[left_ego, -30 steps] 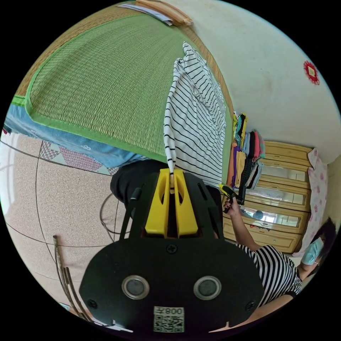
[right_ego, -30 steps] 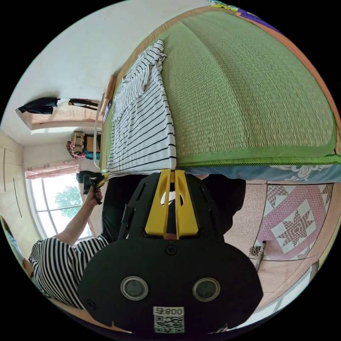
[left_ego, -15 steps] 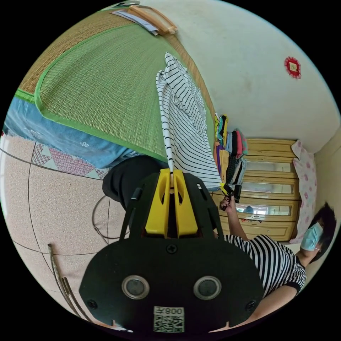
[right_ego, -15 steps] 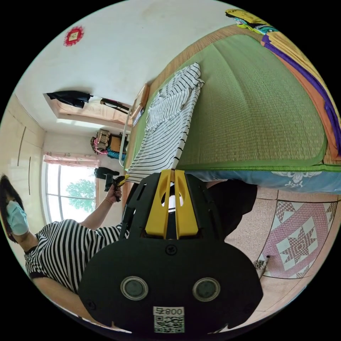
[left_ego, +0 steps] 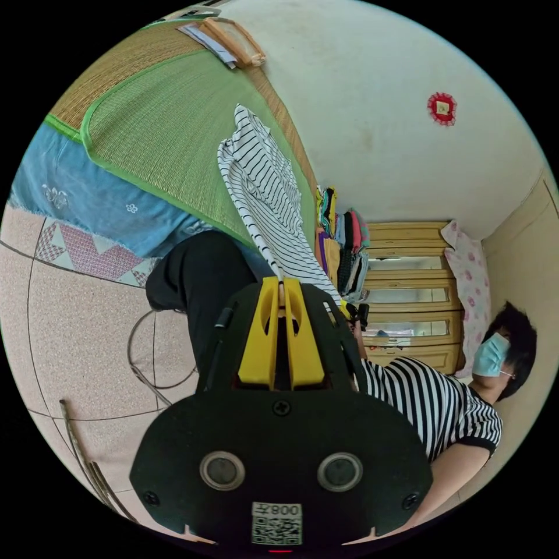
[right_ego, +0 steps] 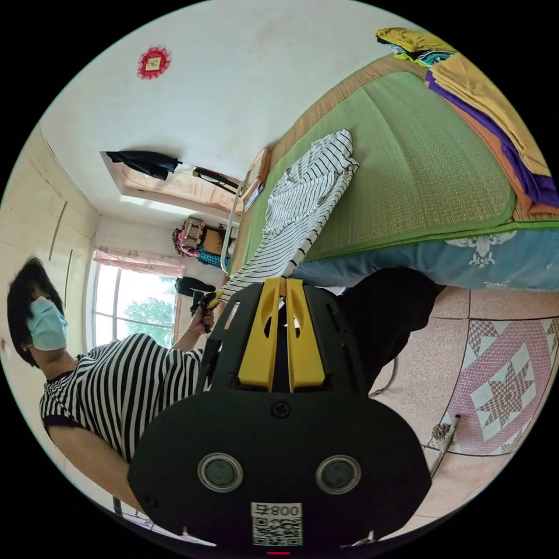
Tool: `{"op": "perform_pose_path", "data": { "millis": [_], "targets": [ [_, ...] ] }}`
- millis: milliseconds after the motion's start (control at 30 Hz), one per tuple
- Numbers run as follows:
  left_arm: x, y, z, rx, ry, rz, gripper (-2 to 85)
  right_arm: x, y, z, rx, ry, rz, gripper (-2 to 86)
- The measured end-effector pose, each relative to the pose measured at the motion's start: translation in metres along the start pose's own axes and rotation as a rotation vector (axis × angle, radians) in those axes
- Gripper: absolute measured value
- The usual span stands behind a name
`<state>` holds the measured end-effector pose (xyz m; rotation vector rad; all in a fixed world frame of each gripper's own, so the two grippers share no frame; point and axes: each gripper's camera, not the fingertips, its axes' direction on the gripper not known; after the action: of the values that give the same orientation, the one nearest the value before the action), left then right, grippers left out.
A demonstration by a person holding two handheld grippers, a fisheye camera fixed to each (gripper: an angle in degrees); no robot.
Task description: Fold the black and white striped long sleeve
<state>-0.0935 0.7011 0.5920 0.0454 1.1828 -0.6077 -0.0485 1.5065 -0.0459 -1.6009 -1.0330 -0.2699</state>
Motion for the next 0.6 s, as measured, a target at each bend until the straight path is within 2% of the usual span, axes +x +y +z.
{"op": "perform_pose_path", "data": {
  "millis": [300, 600],
  "targets": [
    [0.002, 0.023, -0.024, 0.027, 0.051, -0.012, 1.2, 0.015, 0.033, -0.016, 0.024, -0.021, 0.013, 1.6],
    [0.007, 0.006, -0.039, 0.062, 0.117, -0.042, 1.2, 0.042, 0.025, 0.001, 0.033, -0.045, 0.025, 1.6]
  ]
}}
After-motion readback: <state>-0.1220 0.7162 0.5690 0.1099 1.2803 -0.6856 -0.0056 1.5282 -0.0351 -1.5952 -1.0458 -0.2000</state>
